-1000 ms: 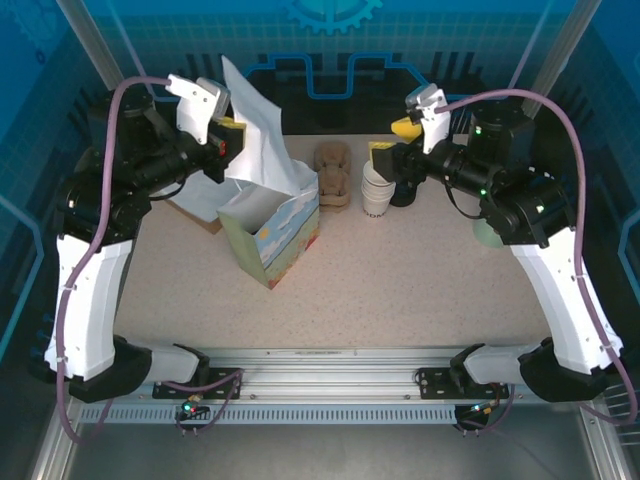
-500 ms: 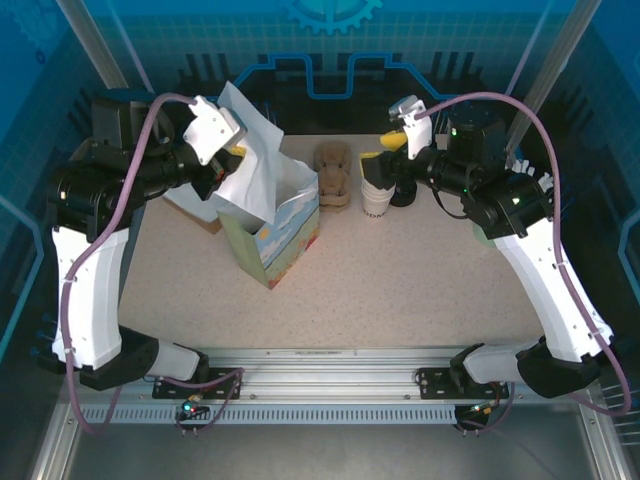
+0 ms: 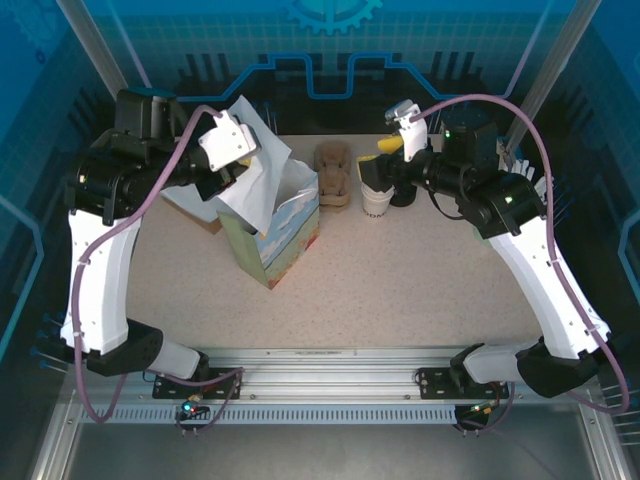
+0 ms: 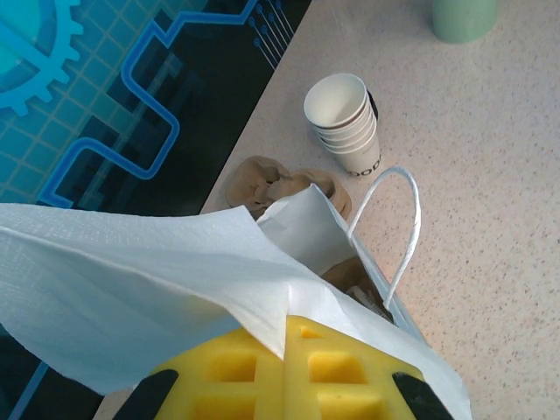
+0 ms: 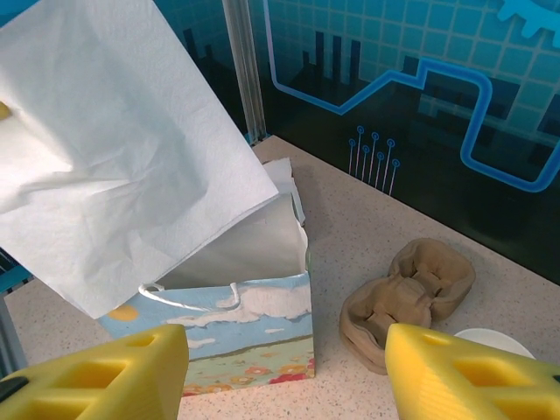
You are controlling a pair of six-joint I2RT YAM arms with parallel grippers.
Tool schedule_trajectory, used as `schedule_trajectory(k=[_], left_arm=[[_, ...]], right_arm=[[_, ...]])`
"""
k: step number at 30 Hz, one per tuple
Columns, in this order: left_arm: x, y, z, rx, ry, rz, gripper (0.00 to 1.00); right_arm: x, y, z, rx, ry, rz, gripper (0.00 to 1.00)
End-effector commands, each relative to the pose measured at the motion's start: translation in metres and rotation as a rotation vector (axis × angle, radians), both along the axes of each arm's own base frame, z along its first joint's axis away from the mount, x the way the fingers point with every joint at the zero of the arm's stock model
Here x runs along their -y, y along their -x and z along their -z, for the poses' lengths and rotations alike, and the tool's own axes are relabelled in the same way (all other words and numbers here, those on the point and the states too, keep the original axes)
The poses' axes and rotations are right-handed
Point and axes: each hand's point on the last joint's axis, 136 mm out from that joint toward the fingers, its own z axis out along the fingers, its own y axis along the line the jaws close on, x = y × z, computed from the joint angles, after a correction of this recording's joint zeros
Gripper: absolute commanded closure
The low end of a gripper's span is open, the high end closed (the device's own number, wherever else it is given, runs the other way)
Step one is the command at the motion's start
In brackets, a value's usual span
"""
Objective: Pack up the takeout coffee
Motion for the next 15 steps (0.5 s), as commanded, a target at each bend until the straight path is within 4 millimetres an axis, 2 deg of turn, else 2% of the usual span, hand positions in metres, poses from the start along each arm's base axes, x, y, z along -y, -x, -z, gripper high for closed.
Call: schedule_trajectory(k=[1, 8, 15], left_arm=[[-0.002, 0.0, 0.019, -0.012, -0.089, 0.062, 1.0], [-0.012, -0.018, 0.043, -0.019, -0.244, 0.049, 1.0], [-0.001, -0.034, 0.051, 0.025, -0.316, 0.119, 1.0]], right_arm=[[0.0, -0.005, 0.003, -0.014, -0.015, 0.005, 0.38], [-0.003, -0.008, 0.016, -0.046, -0.018, 0.001, 0.38], [-0.006, -0.011, 0.024, -0.072, -0.018, 0.002, 0.38]])
